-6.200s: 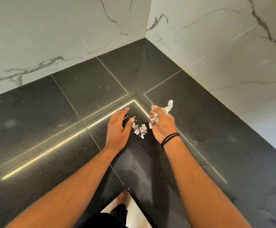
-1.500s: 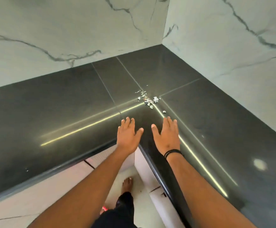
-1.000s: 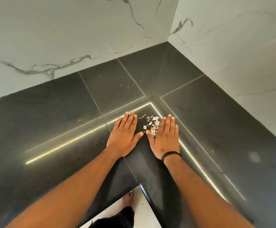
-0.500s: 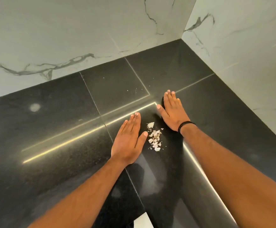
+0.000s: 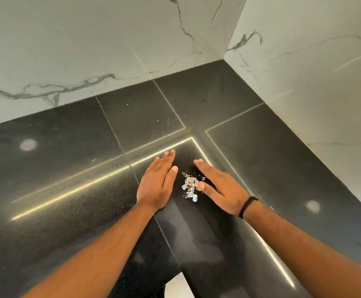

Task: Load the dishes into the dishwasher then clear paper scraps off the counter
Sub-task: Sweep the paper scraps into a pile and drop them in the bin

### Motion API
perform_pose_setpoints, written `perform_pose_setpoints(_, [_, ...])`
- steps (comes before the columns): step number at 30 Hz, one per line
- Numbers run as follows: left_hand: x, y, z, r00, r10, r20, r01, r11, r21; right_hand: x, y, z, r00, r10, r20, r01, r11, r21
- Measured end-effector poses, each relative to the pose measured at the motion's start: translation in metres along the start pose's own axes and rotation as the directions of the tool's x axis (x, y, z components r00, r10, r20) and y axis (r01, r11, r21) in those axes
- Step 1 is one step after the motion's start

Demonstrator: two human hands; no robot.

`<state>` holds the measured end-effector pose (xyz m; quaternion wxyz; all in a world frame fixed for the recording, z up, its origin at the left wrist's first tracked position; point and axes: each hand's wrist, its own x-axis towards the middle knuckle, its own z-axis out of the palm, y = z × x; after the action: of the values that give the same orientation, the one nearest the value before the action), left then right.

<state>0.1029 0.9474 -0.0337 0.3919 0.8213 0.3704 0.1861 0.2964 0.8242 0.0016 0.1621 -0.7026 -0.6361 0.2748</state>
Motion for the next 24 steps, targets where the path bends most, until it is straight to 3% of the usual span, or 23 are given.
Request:
perform_pose_setpoints(4, [-0.003,0.004,-0.003,1.000,0.013,-0.011,-0.013,1.000,-0.016,0.012,0.015,0.004,0.983,0.170,-0.072,-0.170,0.985,0.002])
perform_pose_setpoints(8, [-0.008,0.004,-0.003,0.999,0.019,0.045,-0.016,0.998,-0.065,0.019,-0.006,0.032,0.999,0.054,-0.003,-0.054,0.988,-0.143])
perform_pose_setpoints(15, [-0.046,0.013,0.009,0.985,0.102,0.141,-0.093,0.994,-0.064,-0.021,-0.022,0.051,0.993,-0.105,0.052,0.111,0.983,-0.143])
perform_pose_setpoints(18, [-0.064,0.018,0.013,0.993,0.018,0.117,0.020,0.948,-0.318,-0.044,-0.028,0.047,0.997,-0.075,-0.022,0.074,0.996,-0.048])
perform_pose_setpoints(20, [-0.067,0.020,0.011,0.990,-0.098,0.101,0.138,0.813,-0.565,-0.053,-0.030,0.043,0.972,-0.073,-0.225,0.066,0.997,-0.039])
perform_pose_setpoints(22, [-0.067,0.022,0.009,0.981,-0.188,0.053,0.175,0.721,-0.671,-0.054,-0.029,0.043,0.926,-0.078,-0.369,0.017,0.986,-0.166])
perform_pose_setpoints(24, [-0.066,0.023,0.009,0.975,-0.222,0.024,0.178,0.708,-0.684,-0.046,-0.031,0.050,0.929,-0.023,-0.369,-0.118,0.928,-0.354])
